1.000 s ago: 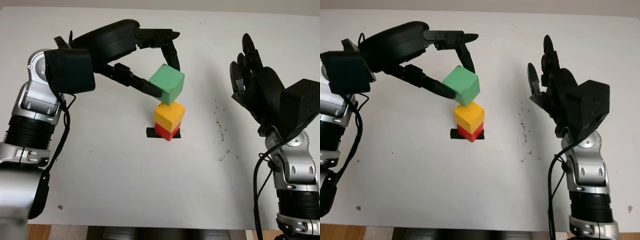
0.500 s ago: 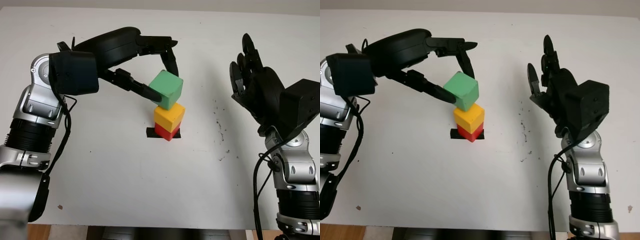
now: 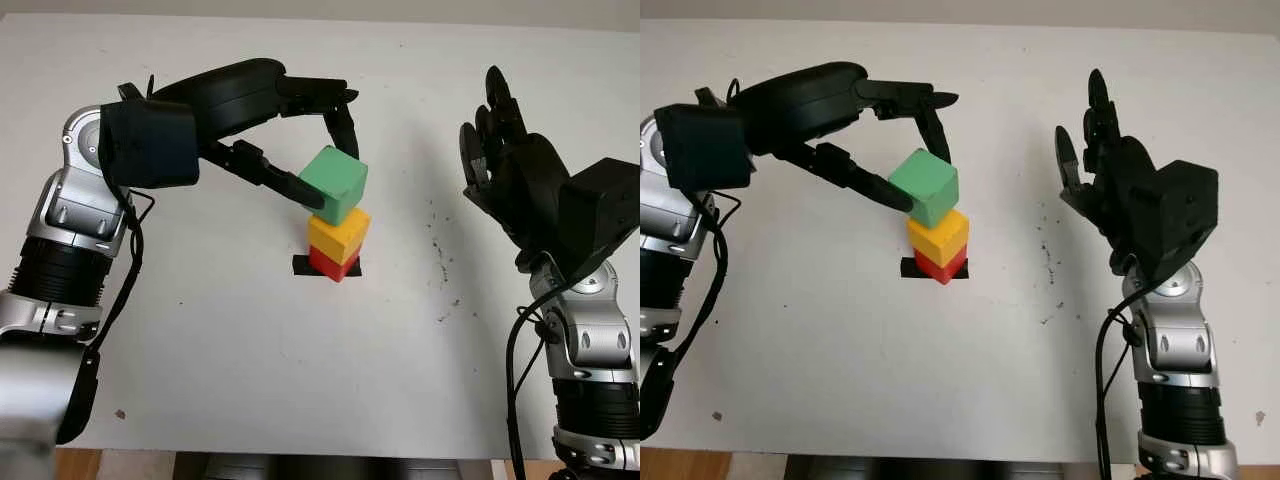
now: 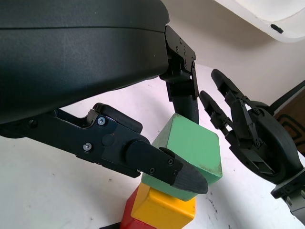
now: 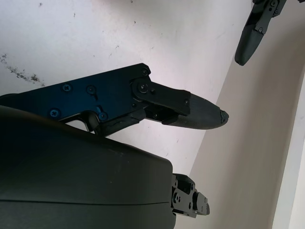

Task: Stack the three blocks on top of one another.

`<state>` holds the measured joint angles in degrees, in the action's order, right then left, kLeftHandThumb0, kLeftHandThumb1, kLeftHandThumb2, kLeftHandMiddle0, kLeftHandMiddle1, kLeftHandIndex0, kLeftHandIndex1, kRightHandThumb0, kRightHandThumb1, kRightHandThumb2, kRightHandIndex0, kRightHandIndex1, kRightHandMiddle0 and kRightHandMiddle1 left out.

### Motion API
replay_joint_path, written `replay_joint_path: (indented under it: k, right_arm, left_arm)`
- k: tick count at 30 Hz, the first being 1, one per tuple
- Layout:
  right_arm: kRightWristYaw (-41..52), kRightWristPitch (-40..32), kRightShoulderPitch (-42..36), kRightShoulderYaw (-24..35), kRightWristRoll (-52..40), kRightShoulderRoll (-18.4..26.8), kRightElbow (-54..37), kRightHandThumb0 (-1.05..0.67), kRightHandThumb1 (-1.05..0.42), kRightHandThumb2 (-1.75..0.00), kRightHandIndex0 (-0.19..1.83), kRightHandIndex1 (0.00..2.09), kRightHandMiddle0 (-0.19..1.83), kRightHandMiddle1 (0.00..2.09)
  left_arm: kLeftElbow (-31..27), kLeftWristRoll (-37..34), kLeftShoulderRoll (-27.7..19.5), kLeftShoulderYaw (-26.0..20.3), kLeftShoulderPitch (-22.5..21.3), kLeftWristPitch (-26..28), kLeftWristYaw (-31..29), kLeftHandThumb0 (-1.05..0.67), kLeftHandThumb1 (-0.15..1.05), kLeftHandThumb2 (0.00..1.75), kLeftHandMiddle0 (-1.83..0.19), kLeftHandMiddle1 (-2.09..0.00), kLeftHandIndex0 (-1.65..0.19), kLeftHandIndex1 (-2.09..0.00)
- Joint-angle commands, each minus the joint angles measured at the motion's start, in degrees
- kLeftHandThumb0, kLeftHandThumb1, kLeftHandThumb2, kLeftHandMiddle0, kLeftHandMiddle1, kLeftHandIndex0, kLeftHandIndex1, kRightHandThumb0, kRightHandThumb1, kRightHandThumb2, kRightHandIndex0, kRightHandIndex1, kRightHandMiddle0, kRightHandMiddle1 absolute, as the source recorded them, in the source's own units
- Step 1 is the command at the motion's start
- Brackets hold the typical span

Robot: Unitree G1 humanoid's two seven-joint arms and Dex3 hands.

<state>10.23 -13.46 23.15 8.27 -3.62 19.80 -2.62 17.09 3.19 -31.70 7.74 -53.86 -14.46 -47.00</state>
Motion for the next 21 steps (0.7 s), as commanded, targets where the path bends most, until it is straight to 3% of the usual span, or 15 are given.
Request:
replay_joint_path:
  k: [1, 21]
  right_arm:
    - [-0.31, -0.40, -0.64, 0.08, -0.04, -0.35, -1.68, -0.62, -1.05, -0.64, -0.17, 0.05, -0.16, 0.06]
    - [-0.09, 0.36, -1.11, 0.07, -0.33, -0.20, -1.70, -0.60, -1.05, -0.66, -0.18, 0.05, -0.17, 0.05]
  left_arm:
    - [-1.48, -0.39, -0.18, -0.19, -0.26, 0.27, -0.21, -0.52, 1.05, 0.12, -0.16, -0.05, -0.37, -1.49]
    - [-0.62, -0.04, 0.92, 0.51, -0.06, -1.38, -0.25, -0.56, 1.05, 0.15, -0.18, -0.05, -0.37, -1.57]
